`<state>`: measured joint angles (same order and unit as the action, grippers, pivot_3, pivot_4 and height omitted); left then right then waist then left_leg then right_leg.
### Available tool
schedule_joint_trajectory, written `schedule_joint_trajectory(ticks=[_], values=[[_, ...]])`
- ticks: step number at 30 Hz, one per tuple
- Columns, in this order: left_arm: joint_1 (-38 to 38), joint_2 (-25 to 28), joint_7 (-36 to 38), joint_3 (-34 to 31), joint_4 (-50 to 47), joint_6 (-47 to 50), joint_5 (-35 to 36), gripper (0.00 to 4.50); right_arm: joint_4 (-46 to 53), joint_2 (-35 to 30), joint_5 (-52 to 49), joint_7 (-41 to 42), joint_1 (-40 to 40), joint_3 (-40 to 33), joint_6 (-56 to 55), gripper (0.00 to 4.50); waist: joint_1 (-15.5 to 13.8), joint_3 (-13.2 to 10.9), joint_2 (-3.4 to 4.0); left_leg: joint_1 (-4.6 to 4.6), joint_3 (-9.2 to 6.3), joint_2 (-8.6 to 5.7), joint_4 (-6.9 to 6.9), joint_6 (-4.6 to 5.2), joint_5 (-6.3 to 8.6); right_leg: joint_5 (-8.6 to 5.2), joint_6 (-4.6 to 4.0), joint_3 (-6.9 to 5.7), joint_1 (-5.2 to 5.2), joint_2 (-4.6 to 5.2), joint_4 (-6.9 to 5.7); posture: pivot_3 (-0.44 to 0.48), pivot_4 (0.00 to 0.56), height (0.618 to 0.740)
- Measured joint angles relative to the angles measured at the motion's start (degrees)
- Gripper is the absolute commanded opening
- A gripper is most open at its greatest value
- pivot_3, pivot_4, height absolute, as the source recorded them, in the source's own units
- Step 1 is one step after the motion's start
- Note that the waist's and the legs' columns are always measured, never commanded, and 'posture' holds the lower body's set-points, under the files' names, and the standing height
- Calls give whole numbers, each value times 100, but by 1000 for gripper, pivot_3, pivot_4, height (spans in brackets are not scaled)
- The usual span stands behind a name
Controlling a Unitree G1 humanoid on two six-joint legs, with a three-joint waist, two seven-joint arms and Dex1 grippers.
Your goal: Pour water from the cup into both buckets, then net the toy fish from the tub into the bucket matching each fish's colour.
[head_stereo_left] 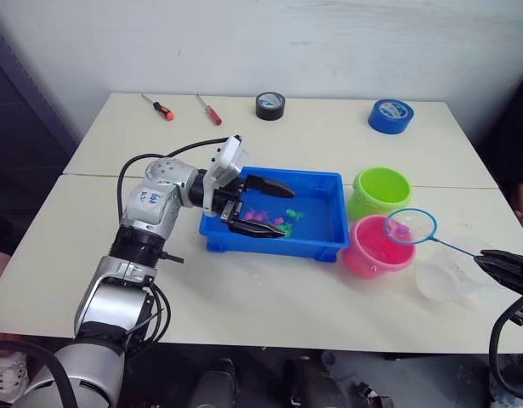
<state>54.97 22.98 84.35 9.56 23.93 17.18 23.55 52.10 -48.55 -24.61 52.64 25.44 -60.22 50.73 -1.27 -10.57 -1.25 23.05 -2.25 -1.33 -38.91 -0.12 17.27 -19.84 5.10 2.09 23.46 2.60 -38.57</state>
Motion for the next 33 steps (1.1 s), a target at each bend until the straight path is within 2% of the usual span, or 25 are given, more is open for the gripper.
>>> schedule_joint_trajectory(ticks=[8, 10, 17, 20, 33], values=[[82, -152, 36, 0, 172, -132, -129, 4467, -14, 4, 1847, -60, 818, 628, -2799, 0, 10, 0, 0, -3, 3, 0, -2, -2, -1, 0, 1, 3, -2, -3, 0, 0, 150, 736], [82, -173, 36, 0, 173, -140, -144, 4467, -188, -9, 2617, -95, 985, 810, -4309, 0, 10, 0, 0, -3, 3, 0, -2, -2, -1, 1, 3, 3, -3, -5, 2, 0, 150, 736], [84, -171, 40, -1, 173, -145, -165, 4467, -1301, -282, 4379, -408, 1081, 810, -7406, 0, 10, 0, 0, -9, 9, -2, -5, -4, -2, 2, 4, 7, -7, -6, 2, 0, 150, 736], [85, -163, 39, -2, 174, -144, -183, 4467, -1725, -284, 4785, -631, 898, 786, -7994, 0, 21, 0, 0, -13, 12, -1, -5, -4, -2, 2, 4, 11, -8, -7, -1, 0, 150, 736], [84, -137, 4, -7, 159, -96, -187, 4467, -1958, -348, 5294, -863, 285, 1046, -8662, 0, 122, 0, 0, -35, 13, -1, -4, -5, -3, 2, 4, 13, -31, -7, -2, 0, 150, 736]])
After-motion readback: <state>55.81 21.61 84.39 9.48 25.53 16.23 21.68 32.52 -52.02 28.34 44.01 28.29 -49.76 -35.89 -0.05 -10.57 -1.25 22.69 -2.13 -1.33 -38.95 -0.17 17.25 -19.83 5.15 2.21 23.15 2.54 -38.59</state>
